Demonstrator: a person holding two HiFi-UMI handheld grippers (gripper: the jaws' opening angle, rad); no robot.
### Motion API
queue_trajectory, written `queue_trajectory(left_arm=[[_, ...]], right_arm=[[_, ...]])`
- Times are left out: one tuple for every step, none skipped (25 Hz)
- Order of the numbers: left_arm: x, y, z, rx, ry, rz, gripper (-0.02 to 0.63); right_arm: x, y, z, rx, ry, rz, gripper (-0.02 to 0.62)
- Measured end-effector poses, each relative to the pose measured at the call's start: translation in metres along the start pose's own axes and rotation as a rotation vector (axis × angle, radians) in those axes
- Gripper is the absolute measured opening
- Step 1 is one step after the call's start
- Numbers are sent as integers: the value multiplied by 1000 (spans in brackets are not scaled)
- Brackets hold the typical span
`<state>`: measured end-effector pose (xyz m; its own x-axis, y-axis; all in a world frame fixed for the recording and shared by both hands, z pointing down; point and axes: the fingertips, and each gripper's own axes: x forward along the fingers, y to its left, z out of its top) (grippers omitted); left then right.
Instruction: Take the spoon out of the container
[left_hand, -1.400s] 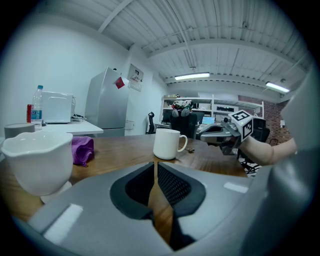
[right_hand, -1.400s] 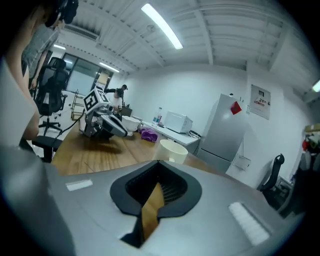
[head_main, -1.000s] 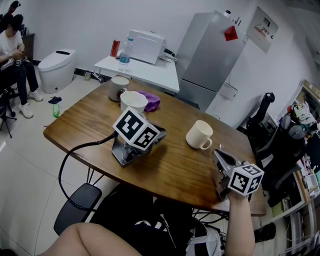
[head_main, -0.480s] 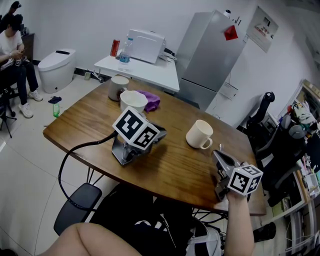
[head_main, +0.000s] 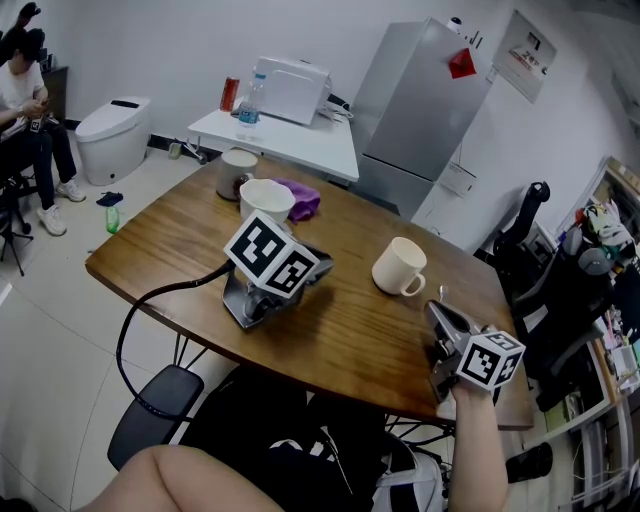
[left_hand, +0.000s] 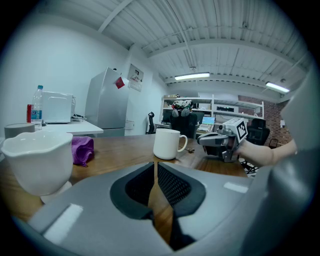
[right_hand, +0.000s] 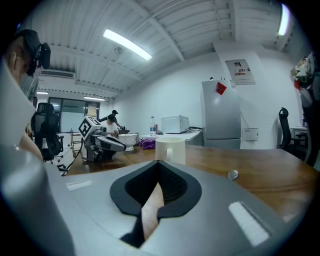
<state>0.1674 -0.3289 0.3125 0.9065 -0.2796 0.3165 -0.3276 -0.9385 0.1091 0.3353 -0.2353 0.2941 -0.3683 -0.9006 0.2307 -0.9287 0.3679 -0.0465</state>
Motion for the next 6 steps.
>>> queue_trajectory(left_arm=[[0,0,0,0,0,0,21],[0,0,-1,0,0,0,21],[0,1,-1,0,-1,1,21],[0,1,-2,0,-1,1,21],[0,0,-3,0,-1,1,21],[-1,0,-3,0,-2,1,21]], right_arm=[[0,0,0,7,-6,3,2],[-1,-1,0,14,-12,7,2],[-1,-1,0,20,-18,12,2],[-1,-1,0,25,-25,16,2],[-2,-1,0,28,-32,20,2],[-2,0,0,31,-39,24,2]])
